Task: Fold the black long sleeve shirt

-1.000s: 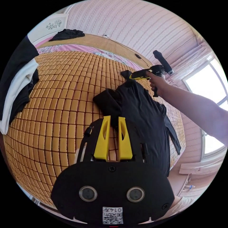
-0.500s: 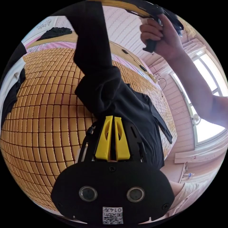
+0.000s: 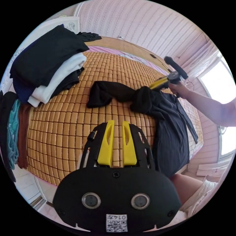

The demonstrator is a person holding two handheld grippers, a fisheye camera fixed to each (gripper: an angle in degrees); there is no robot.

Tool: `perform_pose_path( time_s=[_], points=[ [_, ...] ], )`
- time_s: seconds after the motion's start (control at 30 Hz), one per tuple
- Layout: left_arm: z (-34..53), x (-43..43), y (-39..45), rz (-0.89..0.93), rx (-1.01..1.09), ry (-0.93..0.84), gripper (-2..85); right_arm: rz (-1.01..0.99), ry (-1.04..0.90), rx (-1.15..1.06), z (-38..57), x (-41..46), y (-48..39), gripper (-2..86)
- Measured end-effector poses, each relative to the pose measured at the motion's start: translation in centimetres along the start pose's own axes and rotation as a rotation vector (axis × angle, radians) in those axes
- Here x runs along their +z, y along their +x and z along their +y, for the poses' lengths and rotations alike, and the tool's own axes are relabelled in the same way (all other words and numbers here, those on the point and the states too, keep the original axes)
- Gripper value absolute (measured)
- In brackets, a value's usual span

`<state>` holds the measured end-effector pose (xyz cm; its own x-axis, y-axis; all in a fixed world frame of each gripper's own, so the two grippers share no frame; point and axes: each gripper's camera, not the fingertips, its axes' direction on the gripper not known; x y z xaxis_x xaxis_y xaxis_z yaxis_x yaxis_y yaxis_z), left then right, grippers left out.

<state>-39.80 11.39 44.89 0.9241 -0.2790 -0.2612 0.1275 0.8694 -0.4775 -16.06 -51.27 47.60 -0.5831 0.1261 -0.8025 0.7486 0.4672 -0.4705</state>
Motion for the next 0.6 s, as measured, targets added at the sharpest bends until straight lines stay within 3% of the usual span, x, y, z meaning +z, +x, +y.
perform_pose_path(
  time_s=[0.07,0.2,0.33,0.5,0.6],
  points=[
    [-2.2,-0.3,-1.7,-0.095,-0.004,0.039,7.6,0.04,0.056,0.028,0.7,0.6,-0.5,3.8],
    [-6.0,0.7,-2.4,-0.14,0.02,-0.006,9.3,0.096,0.087,0.073,0.6,0.3,-0.7,0.7],
    [-8.2,3.1,-2.7,-0.232,0.062,-0.207,3.1,0.178,0.187,0.192,1.3,-1.9,1.3,0.2],
    [-6.4,-0.6,-2.9,-0.233,0.193,-0.231,-0.3,0.171,0.269,0.417,2.7,-2.9,6.1,0.0],
    [-3.5,-6.1,-3.7,-0.089,0.269,-0.243,-0.6,0.203,0.274,0.424,2.4,-2.6,6.9,0.0]
  ],
)
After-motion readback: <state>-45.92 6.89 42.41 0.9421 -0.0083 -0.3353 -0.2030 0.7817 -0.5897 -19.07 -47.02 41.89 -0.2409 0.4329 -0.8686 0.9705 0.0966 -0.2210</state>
